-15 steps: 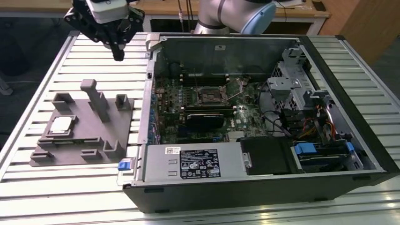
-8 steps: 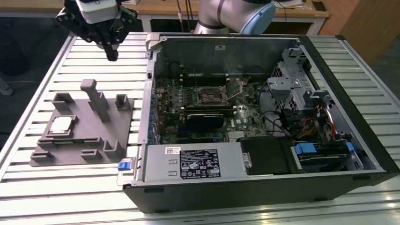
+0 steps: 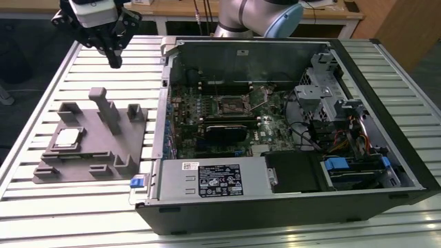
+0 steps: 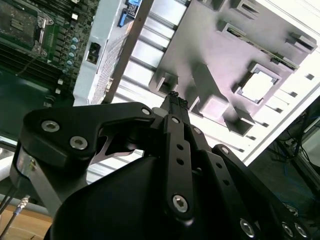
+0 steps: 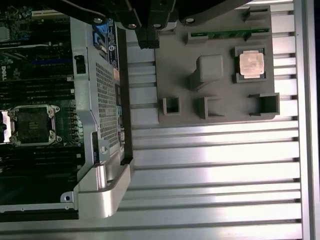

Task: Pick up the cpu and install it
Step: 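Reach for the cpu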

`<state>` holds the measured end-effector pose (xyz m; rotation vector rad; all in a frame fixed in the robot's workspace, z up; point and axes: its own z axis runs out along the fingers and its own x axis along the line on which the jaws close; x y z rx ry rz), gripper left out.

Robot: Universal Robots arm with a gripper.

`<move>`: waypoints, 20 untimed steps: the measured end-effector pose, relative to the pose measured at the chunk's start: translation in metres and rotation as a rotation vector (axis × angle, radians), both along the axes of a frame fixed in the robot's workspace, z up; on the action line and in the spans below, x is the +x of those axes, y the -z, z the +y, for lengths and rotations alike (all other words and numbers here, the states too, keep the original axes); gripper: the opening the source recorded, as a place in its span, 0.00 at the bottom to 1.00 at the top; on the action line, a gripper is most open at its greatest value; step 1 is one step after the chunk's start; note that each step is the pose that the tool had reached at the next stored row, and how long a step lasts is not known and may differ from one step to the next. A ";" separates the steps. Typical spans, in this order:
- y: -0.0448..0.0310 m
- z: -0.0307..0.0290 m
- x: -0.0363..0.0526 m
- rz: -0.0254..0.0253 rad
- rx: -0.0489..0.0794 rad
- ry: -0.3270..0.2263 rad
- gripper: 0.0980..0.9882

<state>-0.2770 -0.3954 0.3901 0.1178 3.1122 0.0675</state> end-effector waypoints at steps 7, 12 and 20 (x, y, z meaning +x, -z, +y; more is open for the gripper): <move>0.0016 0.0000 -0.0148 0.0000 0.000 0.000 0.01; 0.0026 0.0000 -0.0248 0.0000 0.000 0.000 0.01; 0.0052 0.0000 -0.0415 0.0000 0.000 0.000 0.01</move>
